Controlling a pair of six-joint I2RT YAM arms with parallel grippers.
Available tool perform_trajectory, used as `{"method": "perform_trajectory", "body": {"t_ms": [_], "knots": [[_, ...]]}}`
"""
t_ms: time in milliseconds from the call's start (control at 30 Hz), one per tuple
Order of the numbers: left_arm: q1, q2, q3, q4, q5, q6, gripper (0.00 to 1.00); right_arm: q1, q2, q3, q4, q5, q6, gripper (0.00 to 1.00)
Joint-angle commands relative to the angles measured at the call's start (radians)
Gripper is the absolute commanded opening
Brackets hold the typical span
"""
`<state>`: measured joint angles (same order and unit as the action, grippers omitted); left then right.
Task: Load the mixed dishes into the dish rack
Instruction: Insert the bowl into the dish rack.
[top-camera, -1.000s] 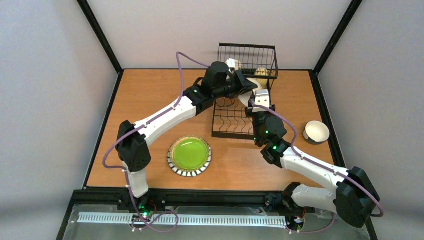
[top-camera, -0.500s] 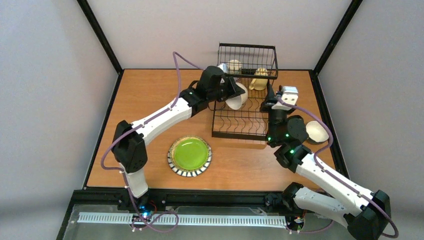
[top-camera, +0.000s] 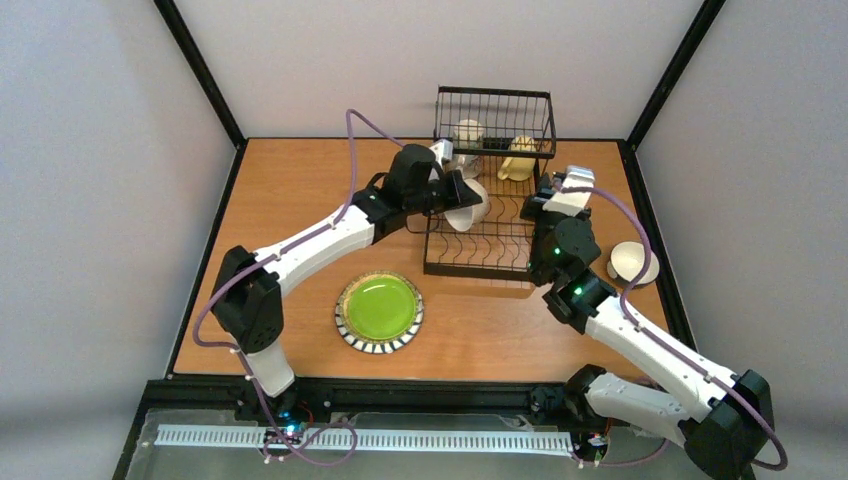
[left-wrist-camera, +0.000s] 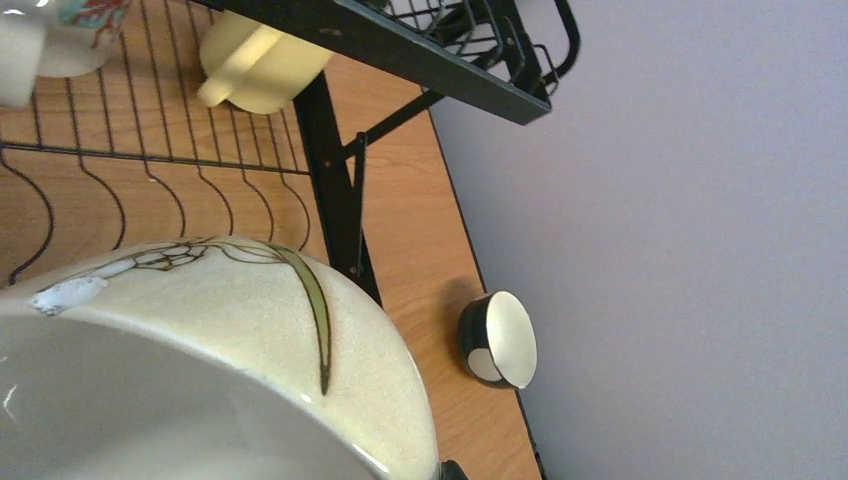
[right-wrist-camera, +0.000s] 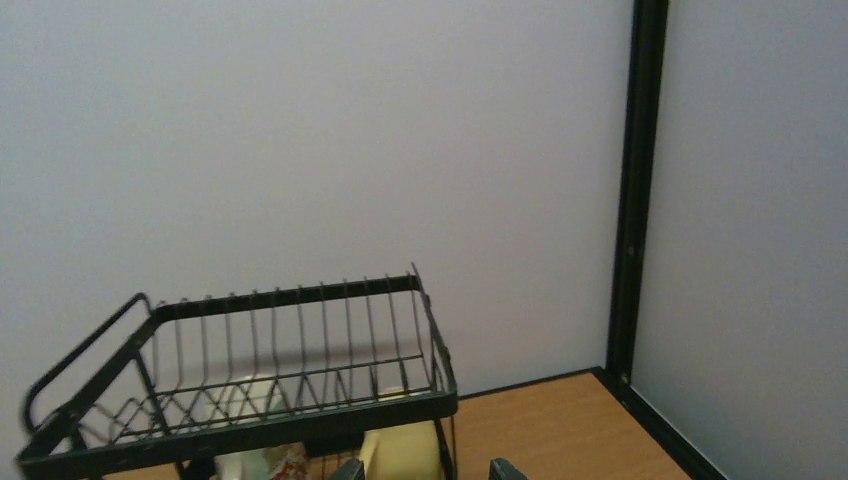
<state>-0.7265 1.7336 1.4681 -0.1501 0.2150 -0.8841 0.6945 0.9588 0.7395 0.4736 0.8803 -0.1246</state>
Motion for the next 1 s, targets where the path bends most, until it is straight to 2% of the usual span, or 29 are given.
{"method": "perform_trajectory", "body": {"t_ms": [0,300,500,667,967], "knots": [[0.021,-0.048,-0.021,0.182,0.121,0.076,0.0,-0.102,0.04,0.05,-0.133,0.017,0.211,0.71],[0.077,0.016,-0.105,0.469,0.442,0.066,0.0,-0.351,0.117,0.111,-0.3,-0.198,0.512,0.7],[0.087,0.126,-0.07,0.626,0.585,0.002,0.0,-0.436,0.169,0.107,-0.296,-0.289,0.582,0.7],[0.087,0.219,-0.027,0.716,0.638,-0.065,0.0,-0.464,0.193,0.094,-0.269,-0.303,0.591,0.7],[0.087,0.297,-0.034,0.857,0.657,-0.16,0.0,-0.489,0.21,0.078,-0.239,-0.313,0.597,0.7]]}}
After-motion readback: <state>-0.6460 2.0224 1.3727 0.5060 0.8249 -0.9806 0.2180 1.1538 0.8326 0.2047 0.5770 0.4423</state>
